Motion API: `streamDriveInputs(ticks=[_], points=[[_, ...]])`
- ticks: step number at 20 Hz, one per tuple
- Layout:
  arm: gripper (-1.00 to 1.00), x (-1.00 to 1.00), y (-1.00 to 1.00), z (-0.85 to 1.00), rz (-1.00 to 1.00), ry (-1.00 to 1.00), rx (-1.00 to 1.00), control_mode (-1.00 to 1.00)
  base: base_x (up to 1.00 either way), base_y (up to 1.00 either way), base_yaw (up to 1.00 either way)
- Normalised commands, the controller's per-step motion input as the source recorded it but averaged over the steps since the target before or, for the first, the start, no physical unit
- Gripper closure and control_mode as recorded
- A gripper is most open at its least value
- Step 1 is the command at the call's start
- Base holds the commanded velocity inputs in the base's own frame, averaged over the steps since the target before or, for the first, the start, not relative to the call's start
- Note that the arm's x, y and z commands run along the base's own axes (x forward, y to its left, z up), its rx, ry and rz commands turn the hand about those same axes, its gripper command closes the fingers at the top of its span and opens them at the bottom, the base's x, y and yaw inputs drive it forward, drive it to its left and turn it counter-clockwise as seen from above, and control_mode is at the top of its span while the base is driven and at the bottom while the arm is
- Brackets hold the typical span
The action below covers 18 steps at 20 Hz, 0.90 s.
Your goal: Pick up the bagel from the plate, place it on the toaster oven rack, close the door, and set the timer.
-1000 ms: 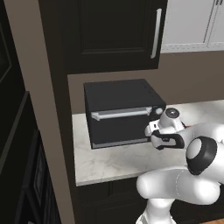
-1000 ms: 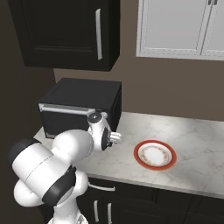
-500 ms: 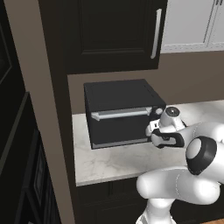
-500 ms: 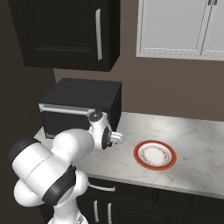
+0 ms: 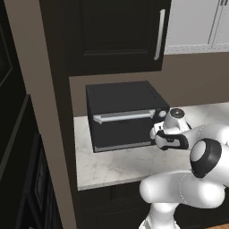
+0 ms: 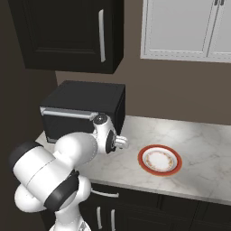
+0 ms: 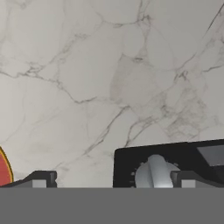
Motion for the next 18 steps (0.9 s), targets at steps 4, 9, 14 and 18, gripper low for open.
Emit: streamDriveInputs(ticks=[4, 9, 14, 18], points=[[-1.00, 0.00, -0.60, -0.05, -0.02, 0.00, 0.00, -1.00, 0.00, 0.00, 0.00], [-1.00, 0.00, -0.58, -0.09, -0.03, 0.00, 0.00, -1.00, 0.00, 0.00, 0.00], [-1.00, 0.00, -0.42, -0.24, -0.02, 0.00, 0.00, -1.00, 0.00, 0.00, 0.00], [-1.00, 0.00, -0.45, -0.41, -0.03, 0.00, 0.00, -1.00, 0.00, 0.00, 0.00]])
